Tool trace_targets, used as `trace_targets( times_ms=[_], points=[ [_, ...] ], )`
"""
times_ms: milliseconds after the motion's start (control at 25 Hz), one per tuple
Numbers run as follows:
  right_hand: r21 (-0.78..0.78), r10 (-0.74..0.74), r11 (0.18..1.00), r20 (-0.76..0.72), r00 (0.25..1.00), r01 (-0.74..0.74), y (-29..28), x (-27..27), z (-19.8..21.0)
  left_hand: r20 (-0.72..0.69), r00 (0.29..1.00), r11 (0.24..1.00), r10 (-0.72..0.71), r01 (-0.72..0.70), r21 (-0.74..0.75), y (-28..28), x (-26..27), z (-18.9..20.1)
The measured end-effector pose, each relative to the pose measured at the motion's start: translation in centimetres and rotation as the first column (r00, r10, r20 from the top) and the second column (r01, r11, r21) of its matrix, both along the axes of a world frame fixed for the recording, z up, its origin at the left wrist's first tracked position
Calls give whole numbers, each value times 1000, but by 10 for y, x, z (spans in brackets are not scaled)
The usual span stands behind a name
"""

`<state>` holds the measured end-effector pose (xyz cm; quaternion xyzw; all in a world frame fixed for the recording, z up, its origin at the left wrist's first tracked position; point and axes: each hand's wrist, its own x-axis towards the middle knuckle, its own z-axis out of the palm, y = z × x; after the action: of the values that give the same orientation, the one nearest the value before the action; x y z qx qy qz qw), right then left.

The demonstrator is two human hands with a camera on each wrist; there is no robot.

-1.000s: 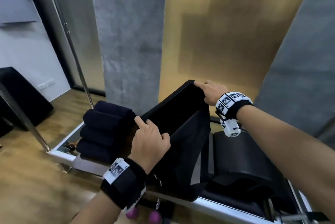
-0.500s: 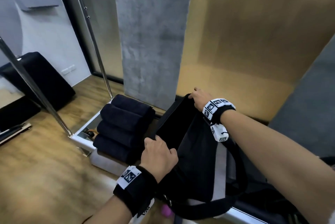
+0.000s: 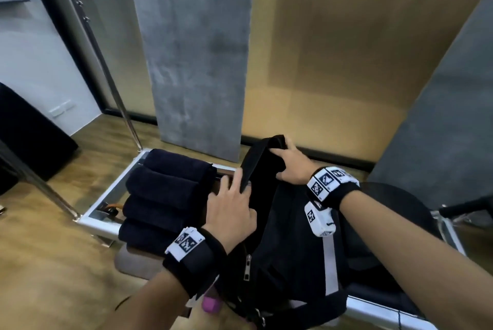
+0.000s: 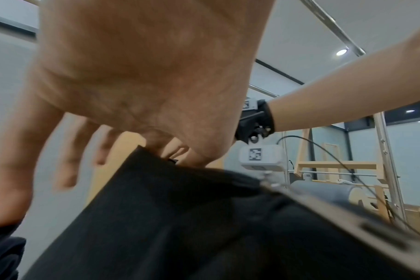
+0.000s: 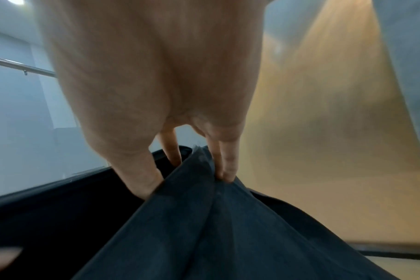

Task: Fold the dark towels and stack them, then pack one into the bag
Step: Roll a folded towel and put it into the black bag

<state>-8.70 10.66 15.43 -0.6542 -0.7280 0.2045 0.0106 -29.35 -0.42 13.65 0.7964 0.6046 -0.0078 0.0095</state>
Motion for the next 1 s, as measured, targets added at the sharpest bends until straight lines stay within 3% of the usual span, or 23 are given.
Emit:
trace_targets(
  times_ms=[120, 200, 320, 520, 640, 760, 880, 1000],
  points=[
    [-52, -88, 995, 12, 996, 89, -34, -6, -6, 28, 990, 985, -135, 138, -105, 27, -5, 3],
    [-93, -124, 987, 115, 986, 135, -55, -9, -9, 27, 997, 980, -74, 77, -186, 36, -8, 3],
    [21, -332, 942, 188, 924, 334, -77, -9, -4, 54, 999, 984, -5, 14, -177, 38, -16, 0],
    [-28, -479, 876, 69, 875, 481, -90, -22, -6, 190, 981, 978, -48, 85, -192, 35, -19, 2],
    [-69, -475, 879, -44, 879, 472, -94, -28, -1, 255, 963, 974, -85, 134, -182, 33, -27, 1],
    [-12, -464, 886, -44, 885, 464, -101, -39, 3, 343, 926, 967, -158, 215, -136, 28, -41, -2],
    [196, -398, 889, -121, 909, 415, -102, -67, 17, 461, 862, 967, -212, 254, -30, 17, -58, -2],
    [449, -229, 838, -224, 947, 309, -88, -125, 35, 682, 719, 991, -134, 97, 93, 12, -95, -7]
  ],
)
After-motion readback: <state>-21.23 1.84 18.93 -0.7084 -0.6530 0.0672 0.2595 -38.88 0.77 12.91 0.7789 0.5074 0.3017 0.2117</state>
